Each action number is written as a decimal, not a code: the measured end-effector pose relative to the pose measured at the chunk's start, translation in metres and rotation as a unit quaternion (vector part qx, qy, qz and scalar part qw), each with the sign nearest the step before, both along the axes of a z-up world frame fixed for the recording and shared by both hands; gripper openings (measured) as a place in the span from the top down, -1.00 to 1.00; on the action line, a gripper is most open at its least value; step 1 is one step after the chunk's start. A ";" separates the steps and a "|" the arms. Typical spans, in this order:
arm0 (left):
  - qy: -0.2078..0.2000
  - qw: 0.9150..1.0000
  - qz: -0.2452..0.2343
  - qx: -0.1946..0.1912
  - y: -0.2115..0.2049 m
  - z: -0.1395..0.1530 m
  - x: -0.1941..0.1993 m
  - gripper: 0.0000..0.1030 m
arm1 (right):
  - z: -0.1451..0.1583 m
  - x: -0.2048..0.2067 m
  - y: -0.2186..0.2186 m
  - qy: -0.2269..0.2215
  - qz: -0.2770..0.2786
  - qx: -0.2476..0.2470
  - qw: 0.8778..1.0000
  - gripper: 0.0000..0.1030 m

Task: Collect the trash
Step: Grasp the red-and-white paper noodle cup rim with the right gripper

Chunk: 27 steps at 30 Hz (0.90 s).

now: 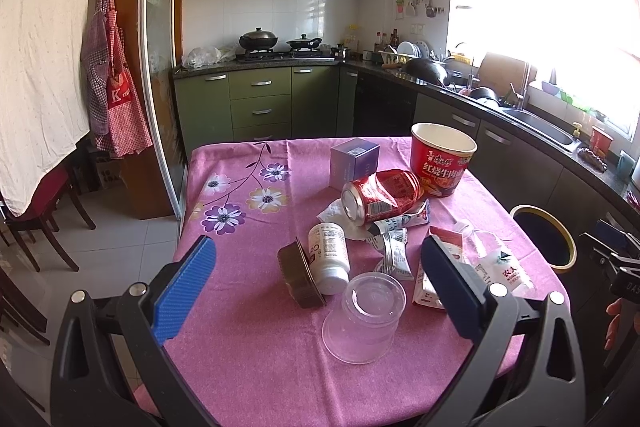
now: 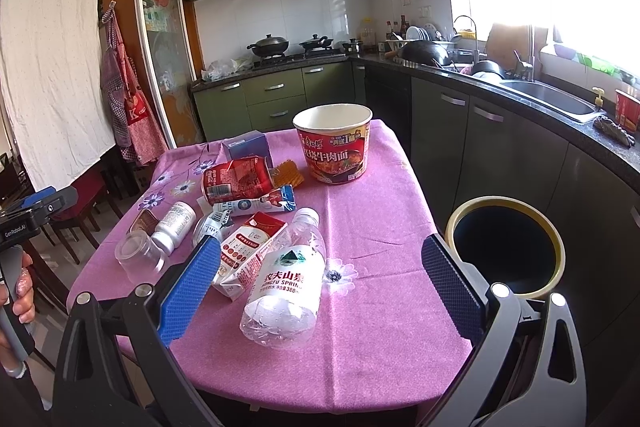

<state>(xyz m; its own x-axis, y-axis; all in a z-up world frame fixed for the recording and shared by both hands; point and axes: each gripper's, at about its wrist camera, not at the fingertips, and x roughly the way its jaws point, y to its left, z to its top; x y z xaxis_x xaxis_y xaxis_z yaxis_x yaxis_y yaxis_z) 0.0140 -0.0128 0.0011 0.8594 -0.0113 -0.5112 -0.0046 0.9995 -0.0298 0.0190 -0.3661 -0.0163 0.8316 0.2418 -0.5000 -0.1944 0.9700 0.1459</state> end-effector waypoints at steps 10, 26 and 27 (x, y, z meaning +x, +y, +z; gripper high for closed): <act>0.013 1.000 -0.007 -0.014 0.027 0.027 0.074 -0.89 | 0.027 0.067 -0.002 0.013 0.014 -0.036 0.999 -0.92; 0.042 0.999 0.013 -0.017 0.040 -0.001 0.235 -0.89 | 0.035 0.328 -0.022 0.245 0.011 -0.001 0.970 -0.24; 0.044 0.999 0.012 -0.020 0.041 -0.004 0.238 -0.89 | 0.032 0.343 -0.023 0.258 0.002 -0.008 0.966 -0.11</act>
